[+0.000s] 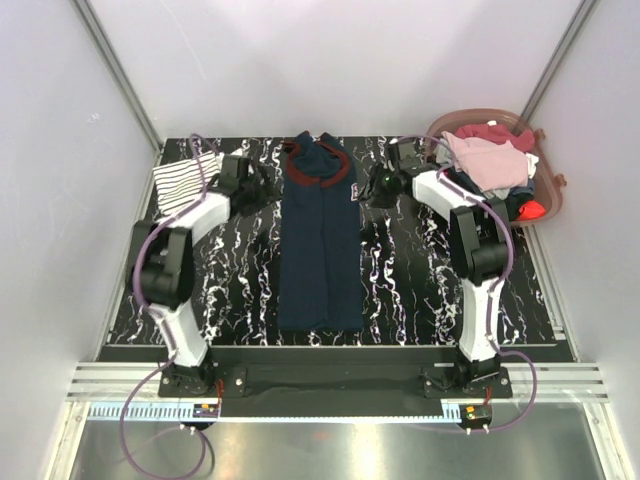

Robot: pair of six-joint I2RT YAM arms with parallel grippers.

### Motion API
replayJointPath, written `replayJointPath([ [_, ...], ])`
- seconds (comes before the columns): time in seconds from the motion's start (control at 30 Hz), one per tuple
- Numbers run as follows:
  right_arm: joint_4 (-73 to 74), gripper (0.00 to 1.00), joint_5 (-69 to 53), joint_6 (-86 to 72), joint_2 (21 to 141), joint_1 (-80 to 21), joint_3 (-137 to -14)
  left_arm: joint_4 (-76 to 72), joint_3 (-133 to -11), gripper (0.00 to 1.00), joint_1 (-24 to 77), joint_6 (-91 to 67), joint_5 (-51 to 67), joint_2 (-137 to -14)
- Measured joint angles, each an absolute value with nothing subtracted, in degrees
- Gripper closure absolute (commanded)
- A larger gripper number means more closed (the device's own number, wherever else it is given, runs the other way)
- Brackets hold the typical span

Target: Fold and stack the tank tops

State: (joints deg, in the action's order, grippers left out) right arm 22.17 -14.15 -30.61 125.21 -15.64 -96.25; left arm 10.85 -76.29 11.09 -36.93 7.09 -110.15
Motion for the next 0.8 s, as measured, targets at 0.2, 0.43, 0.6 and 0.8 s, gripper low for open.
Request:
replayJointPath([
  [0.2, 21.6, 0.48, -11.5, -29.1, 109.9, -23.3, -80.5, 7.9, -57.4, 0.23, 15.7, -37.6, 3.6, -91.8],
  [0.43, 22.3, 0.50, -11.7, -30.4, 97.6, -37.4, -65.1, 8.2, -40.3, 0.25, 16.6, -38.0, 4.3, -78.0],
  [0.6, 20.5, 0.52, -13.2, -35.0, 92.8, -46.5, -57.8, 10.5, -33.0, 0.24, 18.3, -37.7, 4.8, -65.7],
  [0.8, 16.5, 0.61, -14.2, -40.0, 92.3, -50.7, -53.2, 11.8, -29.1, 0.23, 19.1, -36.7, 6.5, -56.9],
])
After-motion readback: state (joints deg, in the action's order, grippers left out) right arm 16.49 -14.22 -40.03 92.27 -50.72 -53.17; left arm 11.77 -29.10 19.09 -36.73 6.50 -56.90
